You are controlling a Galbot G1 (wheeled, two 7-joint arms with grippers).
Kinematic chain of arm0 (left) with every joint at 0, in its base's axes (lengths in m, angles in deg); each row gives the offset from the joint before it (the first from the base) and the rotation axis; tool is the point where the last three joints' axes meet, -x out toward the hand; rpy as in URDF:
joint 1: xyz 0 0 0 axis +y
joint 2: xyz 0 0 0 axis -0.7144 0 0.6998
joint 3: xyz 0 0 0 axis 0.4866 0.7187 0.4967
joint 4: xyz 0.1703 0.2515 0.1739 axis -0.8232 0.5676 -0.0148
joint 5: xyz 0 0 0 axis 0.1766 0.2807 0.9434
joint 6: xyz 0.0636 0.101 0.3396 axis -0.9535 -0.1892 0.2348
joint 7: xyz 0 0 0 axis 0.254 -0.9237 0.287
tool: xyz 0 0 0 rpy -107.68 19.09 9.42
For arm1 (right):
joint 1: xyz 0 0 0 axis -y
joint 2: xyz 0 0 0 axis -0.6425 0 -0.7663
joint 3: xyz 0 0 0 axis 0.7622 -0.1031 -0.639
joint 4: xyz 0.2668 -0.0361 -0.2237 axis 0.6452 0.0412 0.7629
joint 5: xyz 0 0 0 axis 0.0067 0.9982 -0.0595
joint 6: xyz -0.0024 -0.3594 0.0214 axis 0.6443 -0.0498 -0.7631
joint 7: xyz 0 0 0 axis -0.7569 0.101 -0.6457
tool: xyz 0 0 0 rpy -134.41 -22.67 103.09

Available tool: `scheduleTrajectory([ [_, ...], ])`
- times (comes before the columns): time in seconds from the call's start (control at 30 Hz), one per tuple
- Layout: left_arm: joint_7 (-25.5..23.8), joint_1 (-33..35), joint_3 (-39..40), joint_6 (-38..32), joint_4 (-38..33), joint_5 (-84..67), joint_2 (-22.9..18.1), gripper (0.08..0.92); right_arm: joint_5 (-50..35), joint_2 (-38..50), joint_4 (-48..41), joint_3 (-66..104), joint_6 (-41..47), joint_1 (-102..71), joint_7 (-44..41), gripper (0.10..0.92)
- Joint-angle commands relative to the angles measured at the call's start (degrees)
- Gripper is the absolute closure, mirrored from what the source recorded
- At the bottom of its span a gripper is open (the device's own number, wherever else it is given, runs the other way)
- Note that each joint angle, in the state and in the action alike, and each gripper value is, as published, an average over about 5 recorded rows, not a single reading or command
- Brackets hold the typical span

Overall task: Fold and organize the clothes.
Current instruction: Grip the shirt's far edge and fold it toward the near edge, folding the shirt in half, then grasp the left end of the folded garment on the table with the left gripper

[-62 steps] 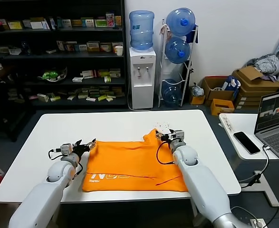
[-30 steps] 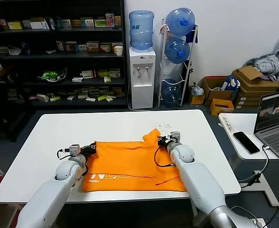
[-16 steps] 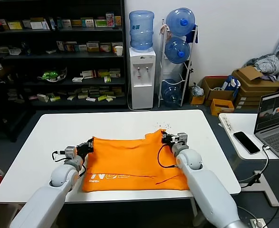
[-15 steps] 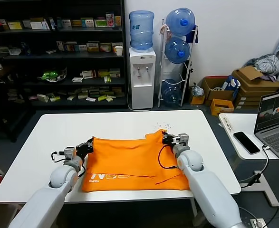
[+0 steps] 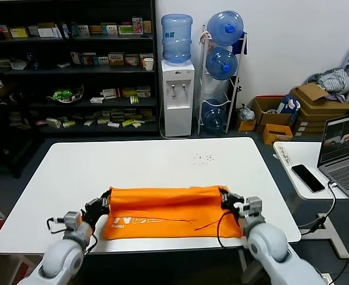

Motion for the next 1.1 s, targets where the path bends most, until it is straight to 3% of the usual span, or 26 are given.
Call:
scheduleTrajectory([
  [0.03,0.4,15.5,-6.0,0.1,-10.0,1.3,0.7,0.825,0.4,5.8,16.4,6.7,3.0,-17.7,2.2,0.791],
  [0.3,1.0,14.8,-7.1,2.6,-8.9,0.3,-1.5,0.6,0.8,4.9,17.6,10.0,1.6,-18.9,1.8,0.574],
  [0.63,0.6,4.0,-2.1,6.9,3.1,-6.2,-2.0,0.306,1.3,3.3,17.7,10.5,1.5,-17.9,1.8,0.289],
  [0.77,0.9,1.9,0.0,8.0,5.4,-7.2,-2.2,0.209,1.6,3.0,17.4,10.5,1.7,-17.8,1.9,0.217],
  [0.97,1.0,1.7,1.0,7.9,5.5,-6.3,-2.8,0.185,1.9,2.6,17.0,10.5,1.8,-17.7,2.2,0.203],
  [1.1,1.0,2.6,1.3,7.0,3.9,-4.8,-2.9,0.26,1.9,2.7,16.5,10.5,1.8,-17.5,2.3,0.203],
])
